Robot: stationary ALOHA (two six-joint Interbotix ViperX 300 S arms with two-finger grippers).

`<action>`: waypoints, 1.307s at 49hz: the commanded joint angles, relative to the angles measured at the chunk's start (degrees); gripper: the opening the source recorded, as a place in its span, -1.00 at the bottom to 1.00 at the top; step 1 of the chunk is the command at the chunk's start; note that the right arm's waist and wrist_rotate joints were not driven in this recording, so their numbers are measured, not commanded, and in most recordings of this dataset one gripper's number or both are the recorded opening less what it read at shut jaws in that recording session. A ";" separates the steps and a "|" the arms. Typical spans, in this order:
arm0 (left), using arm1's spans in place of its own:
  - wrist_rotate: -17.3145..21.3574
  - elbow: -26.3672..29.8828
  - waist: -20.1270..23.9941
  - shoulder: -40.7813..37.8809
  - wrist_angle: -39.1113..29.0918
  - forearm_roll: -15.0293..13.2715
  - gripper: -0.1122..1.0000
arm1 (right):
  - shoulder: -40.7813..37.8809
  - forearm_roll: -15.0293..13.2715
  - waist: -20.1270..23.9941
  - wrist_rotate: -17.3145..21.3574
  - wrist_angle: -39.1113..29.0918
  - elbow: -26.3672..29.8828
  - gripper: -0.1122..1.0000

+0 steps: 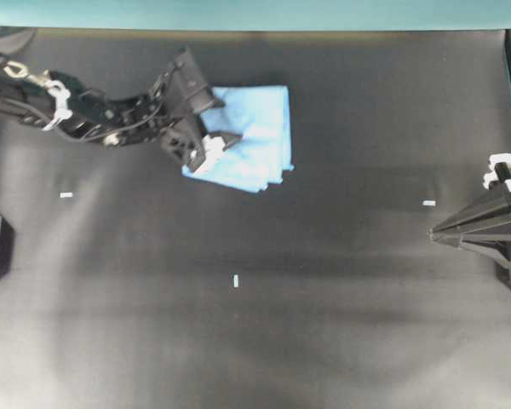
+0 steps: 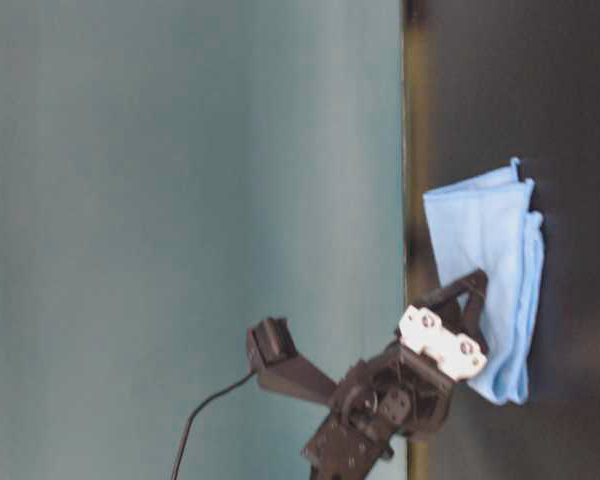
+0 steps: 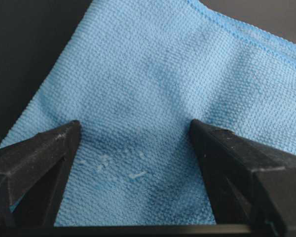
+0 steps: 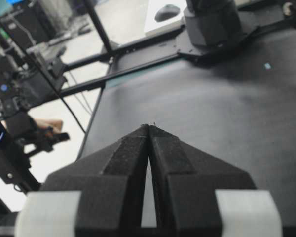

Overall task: Push a blue cloth with the left arm to wipe the desk.
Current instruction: 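Push the blue cloth with the left gripper down and left across the table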

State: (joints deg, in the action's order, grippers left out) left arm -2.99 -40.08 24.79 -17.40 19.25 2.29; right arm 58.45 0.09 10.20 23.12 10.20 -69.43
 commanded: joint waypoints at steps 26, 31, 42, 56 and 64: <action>-2.81 -14.41 -17.49 10.81 0.88 0.26 0.76 | 1.14 0.09 0.00 0.00 -0.44 0.18 -0.79; -5.10 -16.08 -20.48 12.83 0.79 0.18 0.76 | 1.32 0.09 -0.09 0.09 -0.53 0.18 -0.79; -8.53 -20.39 -27.95 17.05 0.79 0.18 0.76 | 1.41 0.18 0.00 0.09 -0.44 0.09 -0.79; -9.05 -22.59 -37.79 18.72 -1.67 0.26 0.75 | 1.49 0.79 0.00 0.09 -0.18 0.00 -0.79; -9.32 -21.88 -42.45 18.72 -9.23 0.18 0.75 | 1.49 1.23 0.00 0.09 -0.18 0.00 -0.79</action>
State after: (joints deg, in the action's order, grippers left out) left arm -11.87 -62.49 -14.77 1.14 13.71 2.37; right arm 60.12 0.97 10.20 23.12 9.49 -69.79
